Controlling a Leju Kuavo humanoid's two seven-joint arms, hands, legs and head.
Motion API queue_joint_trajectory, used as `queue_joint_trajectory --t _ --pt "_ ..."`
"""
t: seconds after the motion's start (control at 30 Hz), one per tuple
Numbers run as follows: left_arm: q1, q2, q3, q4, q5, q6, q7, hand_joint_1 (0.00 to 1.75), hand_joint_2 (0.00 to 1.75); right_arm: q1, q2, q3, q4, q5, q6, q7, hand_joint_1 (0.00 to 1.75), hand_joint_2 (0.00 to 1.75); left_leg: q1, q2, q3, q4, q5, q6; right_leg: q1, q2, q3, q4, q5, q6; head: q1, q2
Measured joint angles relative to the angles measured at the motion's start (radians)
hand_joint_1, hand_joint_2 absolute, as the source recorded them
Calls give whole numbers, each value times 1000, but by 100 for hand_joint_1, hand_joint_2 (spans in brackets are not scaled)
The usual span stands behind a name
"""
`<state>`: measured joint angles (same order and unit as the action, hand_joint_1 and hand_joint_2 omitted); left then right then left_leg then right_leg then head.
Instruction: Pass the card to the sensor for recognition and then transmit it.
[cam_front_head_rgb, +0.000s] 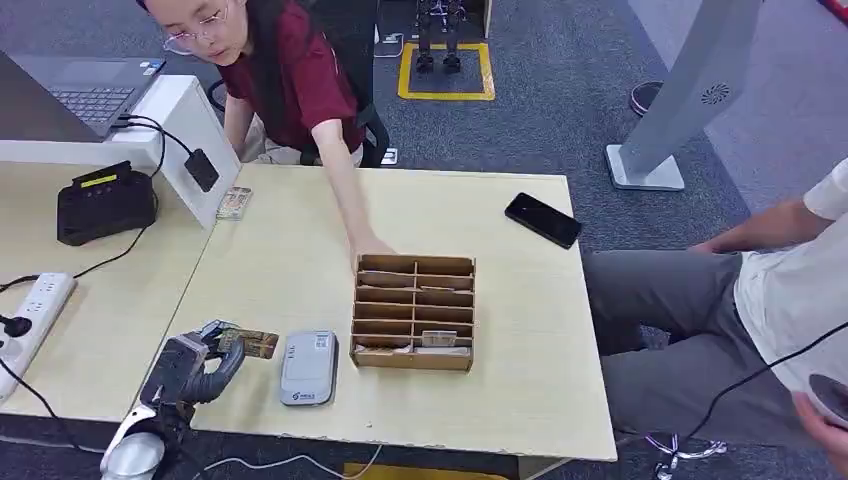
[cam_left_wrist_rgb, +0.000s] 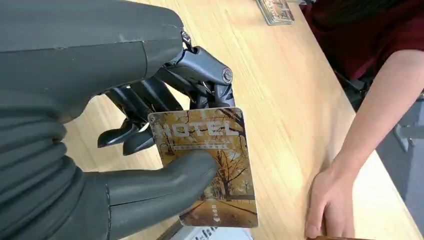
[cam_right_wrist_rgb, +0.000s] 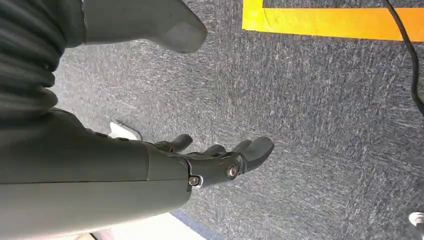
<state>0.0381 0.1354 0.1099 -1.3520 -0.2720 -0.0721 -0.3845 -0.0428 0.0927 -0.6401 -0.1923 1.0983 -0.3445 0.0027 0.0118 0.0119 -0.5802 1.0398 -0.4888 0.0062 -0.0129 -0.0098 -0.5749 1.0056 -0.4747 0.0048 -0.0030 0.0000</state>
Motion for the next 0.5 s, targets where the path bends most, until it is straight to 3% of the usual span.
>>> queue_joint_trajectory --t 0.13,0.33,0.5 --pt "10 8 -2 -3 11 -19 30 175 175 0 0 -1 0 2 0 0 0 175 0 0 0 0 0 0 0 0 0 0 0 0 0 0" --pt "28 9 -2 -43 173 -99 73 175 175 0 0 -16 0 19 -1 0 0 175 0 0 0 0 0 0 0 0 0 0 0 0 0 0" --pt "35 11 -2 -63 182 -107 81 175 175 0 0 -18 0 19 -1 0 0 175 0 0 0 0 0 0 0 0 0 0 0 0 0 0"
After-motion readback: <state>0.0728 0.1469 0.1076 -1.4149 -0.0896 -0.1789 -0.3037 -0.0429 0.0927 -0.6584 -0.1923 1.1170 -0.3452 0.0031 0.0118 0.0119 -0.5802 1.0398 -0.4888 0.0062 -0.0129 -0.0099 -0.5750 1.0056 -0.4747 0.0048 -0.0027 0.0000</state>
